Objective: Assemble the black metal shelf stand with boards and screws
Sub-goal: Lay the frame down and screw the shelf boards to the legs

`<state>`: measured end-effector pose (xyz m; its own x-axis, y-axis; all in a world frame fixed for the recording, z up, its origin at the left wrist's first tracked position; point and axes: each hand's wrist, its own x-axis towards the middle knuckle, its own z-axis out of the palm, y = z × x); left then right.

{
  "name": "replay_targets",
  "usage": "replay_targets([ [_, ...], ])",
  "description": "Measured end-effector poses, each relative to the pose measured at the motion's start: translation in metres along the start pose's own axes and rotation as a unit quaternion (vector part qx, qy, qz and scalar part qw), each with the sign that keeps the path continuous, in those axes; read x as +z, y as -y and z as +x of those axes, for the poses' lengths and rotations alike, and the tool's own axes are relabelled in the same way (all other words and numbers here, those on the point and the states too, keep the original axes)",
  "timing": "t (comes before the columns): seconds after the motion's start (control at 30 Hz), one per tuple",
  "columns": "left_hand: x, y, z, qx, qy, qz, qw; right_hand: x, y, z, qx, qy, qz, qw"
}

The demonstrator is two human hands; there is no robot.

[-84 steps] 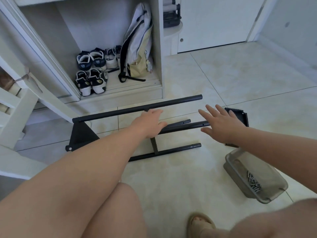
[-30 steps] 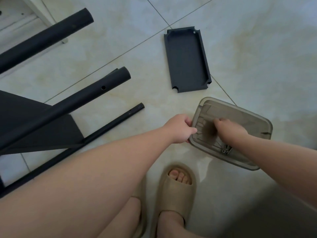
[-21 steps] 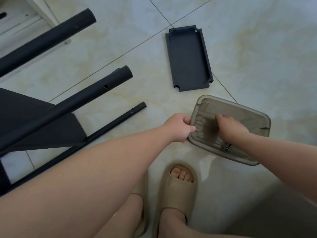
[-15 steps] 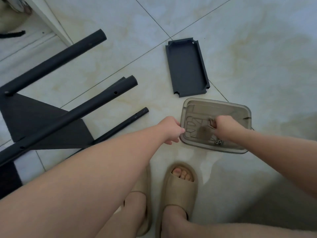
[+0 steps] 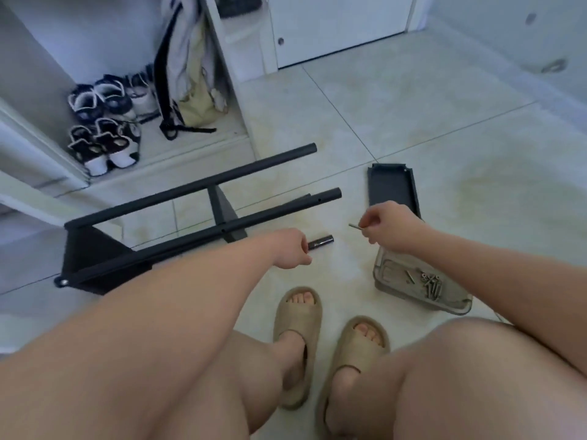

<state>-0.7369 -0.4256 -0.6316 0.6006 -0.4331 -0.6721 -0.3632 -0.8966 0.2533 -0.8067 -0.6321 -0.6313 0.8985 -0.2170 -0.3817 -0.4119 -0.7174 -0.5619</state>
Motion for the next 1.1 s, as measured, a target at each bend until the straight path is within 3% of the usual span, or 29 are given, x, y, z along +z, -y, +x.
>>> replay_targets([
  [0.23, -0.021, 0.080, -0.080, -0.031, -0.075, -0.066, 0.995, 0.027, 0.120, -0.027, -0.089, 0.005, 0.043, 0.995],
  [0.5, -0.013, 0.177, -0.080, -0.070, -0.108, -0.127, 0.984, 0.080, 0.192, -0.014, -0.083, 0.074, 0.065, 0.992],
  [0.73, -0.022, 0.219, -0.036, -0.101, -0.300, -0.315, 0.895, 0.113, 0.203, 0.025, -0.120, 0.103, 0.017, 0.987],
  [0.97, -0.031, 0.227, 0.016, -0.095, -0.274, -0.325, 0.900, 0.123, 0.188, 0.066, -0.118, 0.120, 0.017, 0.986],
  [1.1, -0.032, 0.230, 0.039, -0.084, -0.198, -0.348, 0.912, 0.134, 0.188, 0.078, -0.118, 0.140, 0.051, 0.982],
])
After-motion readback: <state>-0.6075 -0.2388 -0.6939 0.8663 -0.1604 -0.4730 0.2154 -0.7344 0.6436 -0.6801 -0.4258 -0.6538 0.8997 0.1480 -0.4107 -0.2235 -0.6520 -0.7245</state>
